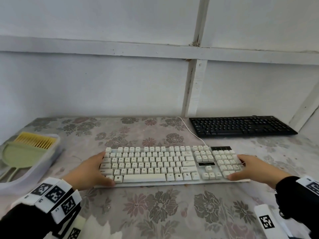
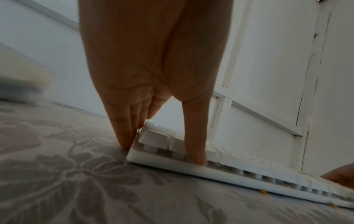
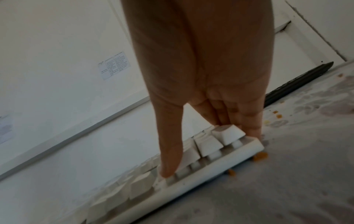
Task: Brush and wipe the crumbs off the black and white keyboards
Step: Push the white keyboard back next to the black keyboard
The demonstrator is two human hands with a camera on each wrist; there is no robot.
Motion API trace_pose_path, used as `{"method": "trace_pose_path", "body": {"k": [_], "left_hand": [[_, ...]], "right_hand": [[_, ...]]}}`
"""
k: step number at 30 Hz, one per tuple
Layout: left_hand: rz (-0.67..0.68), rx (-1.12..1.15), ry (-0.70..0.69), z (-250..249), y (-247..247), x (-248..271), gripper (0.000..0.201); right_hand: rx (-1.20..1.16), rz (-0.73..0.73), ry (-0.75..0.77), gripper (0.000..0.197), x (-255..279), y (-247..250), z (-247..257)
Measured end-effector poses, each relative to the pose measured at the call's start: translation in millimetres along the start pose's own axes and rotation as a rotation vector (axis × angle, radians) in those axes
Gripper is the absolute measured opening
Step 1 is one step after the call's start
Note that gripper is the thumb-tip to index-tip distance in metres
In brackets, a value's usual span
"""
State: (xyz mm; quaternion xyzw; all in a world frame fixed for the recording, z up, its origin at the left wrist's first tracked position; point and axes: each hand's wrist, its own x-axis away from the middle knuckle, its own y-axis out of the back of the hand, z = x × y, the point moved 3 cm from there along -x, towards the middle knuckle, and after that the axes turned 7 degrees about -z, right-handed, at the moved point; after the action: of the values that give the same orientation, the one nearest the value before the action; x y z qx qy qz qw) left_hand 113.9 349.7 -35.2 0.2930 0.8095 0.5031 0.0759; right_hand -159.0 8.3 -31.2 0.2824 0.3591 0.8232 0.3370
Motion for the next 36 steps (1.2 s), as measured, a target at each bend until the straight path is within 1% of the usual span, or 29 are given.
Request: {"method": "trace_pose_path", "body": {"k": [4, 8, 12, 17, 21, 25, 28, 30, 32, 34, 36], "left_hand": [[0.000, -0.015, 0.021, 10.2, 7.9, -5.0, 0.112], [-0.022, -0.052, 0.058, 19.2, 18.1, -7.5, 0.103], [-0.005, -0.005, 0.073, 23.1, 23.2, -8.1, 0.090], [-0.055, 0.081, 0.129, 34.8, 30.6, -13.0, 0.087], [-0.102, 0.159, 0.150, 47.1, 34.7, -23.1, 0.079], [-0.120, 0.115, 0.196, 55.9, 36.9, -36.5, 0.081], [-0.144, 0.073, 0.228, 57.4, 38.2, -46.3, 0.080], [-0.170, 0.070, 0.236, 56.0, 38.5, -53.5, 0.073], [-0.196, 0.068, 0.241, 53.3, 38.5, -60.9, 0.065], [-0.221, 0.081, 0.240, 50.1, 38.7, -68.5, 0.057], [-0.229, 0.074, 0.223, 47.4, 39.4, -75.2, 0.051]], "right_hand": [[-0.009, 0.014, 0.021, 0.036, -1.5, -7.5, 11.9], [-0.039, 0.046, 0.053, 0.035, -6.6, -21.0, 30.2], [-0.031, 0.074, 0.081, 0.039, -14.1, -33.4, 45.1], [-0.002, 0.093, 0.118, 0.030, -19.6, -44.9, 63.6], [0.059, 0.072, 0.153, 0.030, -29.5, -52.8, 75.7], [0.095, 0.047, 0.172, 0.036, -41.4, -57.1, 86.0], [0.090, 0.029, 0.179, 0.031, -50.4, -60.4, 90.9], [0.072, 0.029, 0.182, 0.026, -54.9, -62.2, 94.3], [0.072, 0.024, 0.170, 0.030, -60.1, -64.1, 97.9], [0.120, -0.003, 0.161, 0.030, -66.9, -65.6, 101.7], [0.175, -0.032, 0.161, 0.037, -77.8, -68.7, 103.1]]}}
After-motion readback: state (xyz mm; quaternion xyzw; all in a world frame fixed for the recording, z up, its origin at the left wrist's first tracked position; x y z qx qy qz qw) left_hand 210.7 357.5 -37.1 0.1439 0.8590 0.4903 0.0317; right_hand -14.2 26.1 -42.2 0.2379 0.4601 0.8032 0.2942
